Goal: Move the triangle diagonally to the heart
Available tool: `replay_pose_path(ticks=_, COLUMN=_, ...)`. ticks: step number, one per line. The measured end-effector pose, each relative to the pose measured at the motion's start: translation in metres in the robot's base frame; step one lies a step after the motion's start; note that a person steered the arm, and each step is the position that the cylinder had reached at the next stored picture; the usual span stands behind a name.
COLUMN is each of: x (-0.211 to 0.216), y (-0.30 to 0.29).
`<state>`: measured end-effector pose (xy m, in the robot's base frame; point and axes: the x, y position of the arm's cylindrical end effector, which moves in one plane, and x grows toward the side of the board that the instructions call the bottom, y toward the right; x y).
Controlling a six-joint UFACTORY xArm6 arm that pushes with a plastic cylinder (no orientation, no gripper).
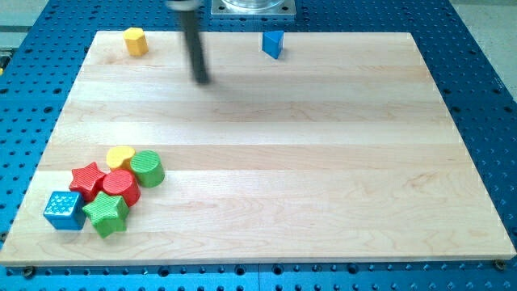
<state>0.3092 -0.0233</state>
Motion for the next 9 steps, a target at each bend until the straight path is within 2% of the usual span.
replay_pose_path(ticks=1, x=-0.035, y=0.096)
replay_pose_path(ticks=3, x=-0.048, y=0.089)
replay_pose_path(ticks=4, x=-0.042, y=0.046)
replay_pose_path(ticks=5, x=-0.04, y=0.063)
replay_pose_path(ticks=6, x=-0.048, y=0.14)
replay_pose_path(ticks=7, x=-0.063, y=0.123)
replay_pose_path(ticks=8, x=-0.08, y=0.072)
replay_pose_path(ticks=9, x=-0.079, y=0.01)
